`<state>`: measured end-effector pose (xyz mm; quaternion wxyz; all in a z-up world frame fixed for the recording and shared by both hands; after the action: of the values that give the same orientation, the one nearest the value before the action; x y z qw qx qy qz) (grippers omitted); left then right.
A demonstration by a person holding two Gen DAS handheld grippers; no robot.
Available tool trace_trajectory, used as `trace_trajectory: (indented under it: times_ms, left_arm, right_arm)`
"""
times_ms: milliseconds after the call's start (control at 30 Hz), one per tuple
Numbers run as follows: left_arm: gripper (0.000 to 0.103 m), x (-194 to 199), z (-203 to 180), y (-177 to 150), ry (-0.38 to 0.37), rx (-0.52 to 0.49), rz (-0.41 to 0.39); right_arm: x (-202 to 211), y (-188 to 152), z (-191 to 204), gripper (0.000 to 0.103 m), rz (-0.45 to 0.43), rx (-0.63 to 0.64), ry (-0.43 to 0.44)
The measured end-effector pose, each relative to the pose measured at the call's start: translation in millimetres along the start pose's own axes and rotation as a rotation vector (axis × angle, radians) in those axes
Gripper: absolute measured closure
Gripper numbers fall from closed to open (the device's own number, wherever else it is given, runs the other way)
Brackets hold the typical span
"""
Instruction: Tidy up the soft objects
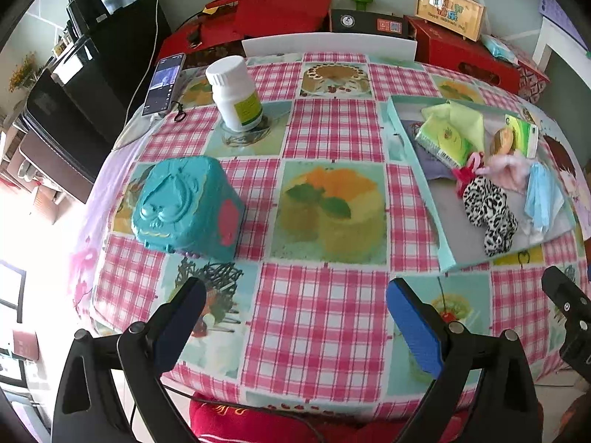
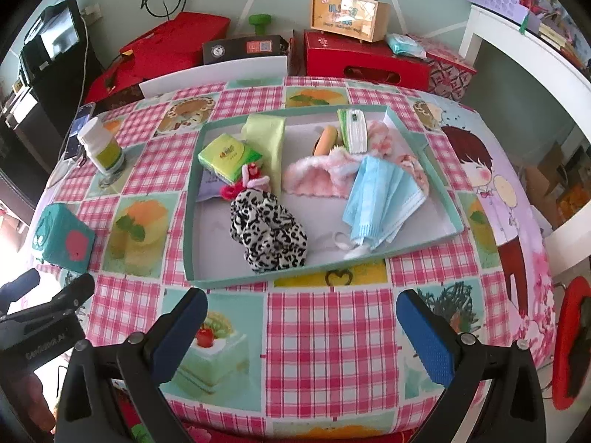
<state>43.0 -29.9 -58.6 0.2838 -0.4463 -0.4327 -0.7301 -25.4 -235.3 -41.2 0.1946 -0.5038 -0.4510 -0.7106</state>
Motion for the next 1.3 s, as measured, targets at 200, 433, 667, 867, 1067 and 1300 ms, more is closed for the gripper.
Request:
trace_trajectory:
  times_ms: [200, 433, 667, 867, 1067, 1300]
  left_arm:
    - [0.005, -2, 2, -12, 0.002, -0.009, 0.015]
    - [0.005, -2, 4, -20, 0.007, -0.016, 0.029]
    - [0.005, 3, 8, -21, 0.013, -0.012, 0.022]
    - [0.005, 4, 10, -22, 0.015, -0.008, 0.023]
    - [0.005, 4, 12, -23, 0.016, 0.004, 0.028]
    - [0.005, 6, 13, -23, 0.013, 0.011, 0.026]
  right_arm:
    - [-4, -9, -1, 0.000, 0.014, -0.006, 0.004]
    - [-8, -15, 0, 0.000, 0.034, 0.001, 0.002]
    - [-8, -18, 2, 0.000, 0.040, 0.010, -0.003]
    - [-9, -21, 4, 0.000, 0.048, 0.021, -0.007]
    - [-11, -22, 4, 0.000, 0.057, 0.024, -0.011]
    - [-10, -22, 5, 0.000, 0.055, 0.032, -0.016]
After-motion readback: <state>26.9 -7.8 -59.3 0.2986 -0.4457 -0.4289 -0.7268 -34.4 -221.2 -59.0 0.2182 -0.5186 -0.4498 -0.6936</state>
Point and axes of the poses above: each gripper's, at about its wrist camera, not at the fingertips, and x roughly against the way its jaws point, z to its left, y to its top, the point moved 6 cm from there along -x, roughly the way its jaws point, and after that the axes turned 12 degrees about -x, right-handed, at the moved point
